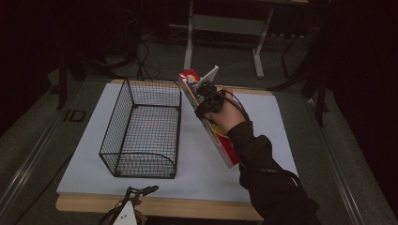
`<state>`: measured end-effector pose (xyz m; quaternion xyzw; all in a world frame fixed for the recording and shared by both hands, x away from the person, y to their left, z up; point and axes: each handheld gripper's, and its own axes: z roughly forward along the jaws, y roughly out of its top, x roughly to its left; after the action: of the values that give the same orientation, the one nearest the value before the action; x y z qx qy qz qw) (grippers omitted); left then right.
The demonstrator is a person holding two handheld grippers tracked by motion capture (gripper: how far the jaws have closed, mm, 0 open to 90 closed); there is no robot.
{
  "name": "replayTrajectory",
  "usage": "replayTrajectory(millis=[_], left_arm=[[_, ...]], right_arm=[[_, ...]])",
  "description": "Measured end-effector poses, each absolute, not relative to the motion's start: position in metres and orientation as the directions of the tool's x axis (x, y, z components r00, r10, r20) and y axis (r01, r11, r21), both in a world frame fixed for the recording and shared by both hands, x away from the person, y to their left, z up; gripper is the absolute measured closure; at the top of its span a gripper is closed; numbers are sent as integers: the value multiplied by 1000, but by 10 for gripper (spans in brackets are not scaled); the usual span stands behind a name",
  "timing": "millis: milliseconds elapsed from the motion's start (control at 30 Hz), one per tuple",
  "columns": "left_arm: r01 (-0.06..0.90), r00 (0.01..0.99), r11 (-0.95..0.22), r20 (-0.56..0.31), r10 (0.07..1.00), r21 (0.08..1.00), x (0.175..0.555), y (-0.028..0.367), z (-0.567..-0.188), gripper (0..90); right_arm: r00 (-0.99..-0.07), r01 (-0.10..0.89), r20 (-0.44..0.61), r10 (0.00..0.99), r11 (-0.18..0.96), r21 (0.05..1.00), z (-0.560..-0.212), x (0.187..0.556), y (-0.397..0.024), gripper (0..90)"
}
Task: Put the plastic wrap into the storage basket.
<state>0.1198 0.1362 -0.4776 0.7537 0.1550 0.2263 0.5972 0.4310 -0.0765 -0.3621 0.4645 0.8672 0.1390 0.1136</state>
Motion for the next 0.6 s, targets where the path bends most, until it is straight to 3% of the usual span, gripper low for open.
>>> replayTrajectory(millis=[600], left_arm=[[-33, 848, -240, 155, 507, 970, 120, 139, -477, 2]], right_arm=[[-612, 713, -52, 789, 579, 396, -335, 421, -20, 395]])
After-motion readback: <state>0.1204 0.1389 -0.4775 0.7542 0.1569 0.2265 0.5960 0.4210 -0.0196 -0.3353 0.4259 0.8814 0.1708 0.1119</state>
